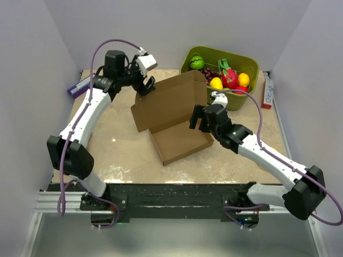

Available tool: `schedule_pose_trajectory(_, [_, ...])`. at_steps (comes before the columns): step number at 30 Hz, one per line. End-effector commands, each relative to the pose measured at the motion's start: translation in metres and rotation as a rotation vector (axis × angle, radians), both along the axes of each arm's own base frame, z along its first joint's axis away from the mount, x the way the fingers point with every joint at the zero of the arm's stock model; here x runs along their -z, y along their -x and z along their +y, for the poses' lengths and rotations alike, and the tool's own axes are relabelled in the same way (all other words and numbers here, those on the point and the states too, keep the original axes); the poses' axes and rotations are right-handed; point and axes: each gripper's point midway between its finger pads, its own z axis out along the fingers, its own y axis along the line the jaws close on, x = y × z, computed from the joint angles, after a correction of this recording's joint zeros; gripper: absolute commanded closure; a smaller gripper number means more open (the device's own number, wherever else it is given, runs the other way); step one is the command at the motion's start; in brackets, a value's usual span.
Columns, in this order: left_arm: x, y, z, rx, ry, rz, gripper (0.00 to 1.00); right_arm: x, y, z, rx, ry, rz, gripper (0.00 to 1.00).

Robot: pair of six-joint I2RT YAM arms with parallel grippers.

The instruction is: Fold the paper box

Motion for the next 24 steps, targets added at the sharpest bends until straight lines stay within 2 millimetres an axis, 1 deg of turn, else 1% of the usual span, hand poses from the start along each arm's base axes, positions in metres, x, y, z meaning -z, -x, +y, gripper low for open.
schedule_pose_trajectory(1, [-0.072,0.006,0.023,-0.099,0.094,-0.195,0.08,-0.014,-0.003,-0.006,0.018,-0.007,-0.054,0.05])
schedule_pose_trajectory(2, [-0.07,0.007,0.036,-0.13,0.109,-0.191,0.07,-0.014,-0.002,-0.004,0.008,-0.009,-0.053,0.05])
schedule_pose_trajectory(3, [-0.09,0.02,0.044,-0.136,0.145,-0.233,0.06,-0.014,-0.002,-0.003,0.004,-0.01,-0.054,0.05])
schedule_pose_trajectory(4, [-0.105,0.018,0.063,-0.191,0.2,-0.267,0.04,-0.016,-0.003,-0.002,-0.002,-0.018,-0.06,0.05])
schedule_pose_trajectory(5, [-0.097,0.023,0.075,-0.222,0.219,-0.259,0.01,-0.016,-0.003,0.0,-0.012,-0.02,-0.06,0.05])
schedule_pose_trajectory(6, [-0.118,0.038,0.088,-0.249,0.251,-0.319,0.0,-0.017,-0.003,0.001,-0.019,-0.024,-0.064,0.05])
schedule_pose_trajectory(7, [-0.127,0.038,0.112,-0.316,0.285,-0.345,0.0,-0.019,-0.003,0.003,-0.025,-0.029,-0.07,0.05])
schedule_pose_trajectory(8, [-0.119,0.042,0.127,-0.358,0.298,-0.332,0.0,-0.021,-0.003,0.006,-0.043,-0.038,-0.074,0.05])
schedule_pose_trajectory(9, [-0.127,0.053,0.14,-0.395,0.313,-0.358,0.0,-0.023,-0.002,0.008,-0.051,-0.042,-0.079,0.05])
schedule_pose_trajectory(10, [-0.127,0.053,0.163,-0.492,0.348,-0.351,0.0,-0.026,-0.004,0.01,-0.057,-0.053,-0.091,0.05])
schedule_pose_trajectory(11, [-0.113,0.052,0.179,-0.579,0.365,-0.32,0.0,-0.028,-0.004,0.011,-0.065,-0.055,-0.096,0.05])
schedule_pose_trajectory(12, [-0.105,0.053,0.204,-0.719,0.38,-0.295,0.0,-0.029,-0.003,0.013,-0.08,-0.063,-0.099,0.04])
schedule_pose_trajectory(13, [-0.093,0.054,0.23,-0.861,0.456,-0.231,0.0,-0.032,-0.003,0.016,-0.089,-0.071,-0.105,0.04])
schedule_pose_trajectory(14, [-0.07,0.056,0.248,-0.974,0.478,-0.17,0.0,-0.035,-0.004,0.018,-0.098,-0.075,-0.11,0.04])
schedule_pose_trajectory(15, [-0.038,0.065,0.279,-1.188,0.466,-0.087,0.0,-0.037,-0.003,0.019,-0.11,-0.08,-0.111,0.04])
schedule_pose_trajectory(16, [-0.019,0.072,0.295,-1.313,0.513,-0.018,0.0,-0.04,-0.003,0.02,-0.114,-0.083,-0.116,0.04])
schedule_pose_trajectory(18, [0.026,0.084,0.308,-1.418,0.418,0.104,0.0,-0.046,-0.003,0.022,-0.128,-0.094,-0.125,0.04])
schedule_pose_trajectory(20, [0.05,0.094,0.32,-1.47,0.293,0.153,0.0,-0.055,-0.001,0.024,-0.144,-0.105,-0.14,0.04])
schedule_pose_trajectory(21, [0.062,0.104,0.335,-1.55,0.209,0.16,0.0,-0.058,-0.001,0.024,-0.148,-0.107,-0.145,0.04])
schedule_pose_trajectory(22, [0.071,0.109,0.343,-1.564,0.126,0.166,0.0,-0.062,0.0,0.023,-0.146,-0.109,-0.154,0.04])
schedule_pose_trajectory(23, [0.087,0.116,0.351,-1.603,0.043,0.216,0.0,-0.063,0.0,0.023,-0.146,-0.113,-0.156,0.04])
schedule_pose_trajectory(24, [0.093,0.119,0.355,-1.611,-0.007,0.235,0.0,-0.067,0.0,0.023,-0.144,-0.12,-0.164,0.04])
